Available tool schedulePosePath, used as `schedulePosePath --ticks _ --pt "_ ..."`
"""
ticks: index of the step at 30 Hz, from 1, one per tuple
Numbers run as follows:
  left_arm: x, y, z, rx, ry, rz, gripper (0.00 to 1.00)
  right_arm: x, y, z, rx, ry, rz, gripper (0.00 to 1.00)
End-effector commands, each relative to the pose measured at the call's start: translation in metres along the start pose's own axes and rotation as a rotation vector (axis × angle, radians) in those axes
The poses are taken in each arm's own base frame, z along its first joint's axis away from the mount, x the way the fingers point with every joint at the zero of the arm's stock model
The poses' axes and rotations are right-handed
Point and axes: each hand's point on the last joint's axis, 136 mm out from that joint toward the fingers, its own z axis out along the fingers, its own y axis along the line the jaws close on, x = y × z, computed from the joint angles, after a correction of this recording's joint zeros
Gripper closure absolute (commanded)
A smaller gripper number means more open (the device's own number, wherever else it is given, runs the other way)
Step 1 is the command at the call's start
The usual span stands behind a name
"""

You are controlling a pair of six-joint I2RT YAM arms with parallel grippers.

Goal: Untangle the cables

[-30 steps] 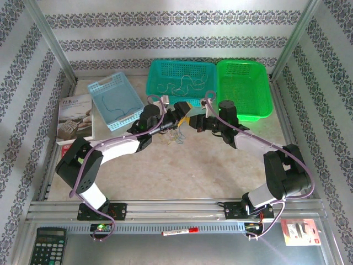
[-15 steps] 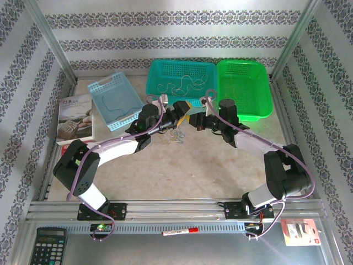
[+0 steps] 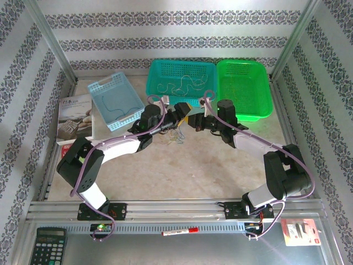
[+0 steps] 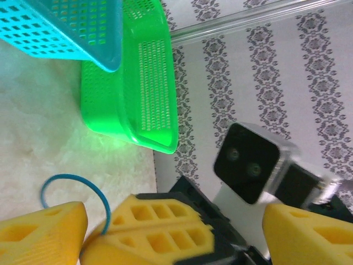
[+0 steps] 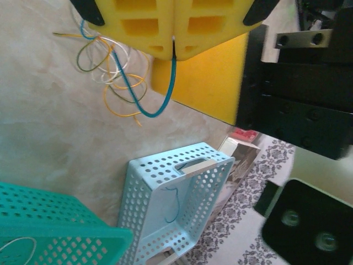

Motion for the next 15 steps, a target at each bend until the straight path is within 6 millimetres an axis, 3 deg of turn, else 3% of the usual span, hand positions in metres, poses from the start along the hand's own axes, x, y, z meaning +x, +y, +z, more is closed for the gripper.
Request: schedulePosePath --ticks 1,7,15 --pt "0.003 -0.004 0.008 0.020 0.009 0.027 0.18 -0.013 0.030 -0.003 -0.082 -0.027 -0.081 1.00" --pt "0.002 -0.001 0.008 0.019 0.002 0.031 0.21 -0.010 0.030 -0.004 -0.081 -0.023 -0.078 1.00" --pt "-0.007 -0.001 0.002 0.022 -0.029 0.042 0.50 -0.008 0.028 -0.005 -0.077 -0.022 -0.075 1.00"
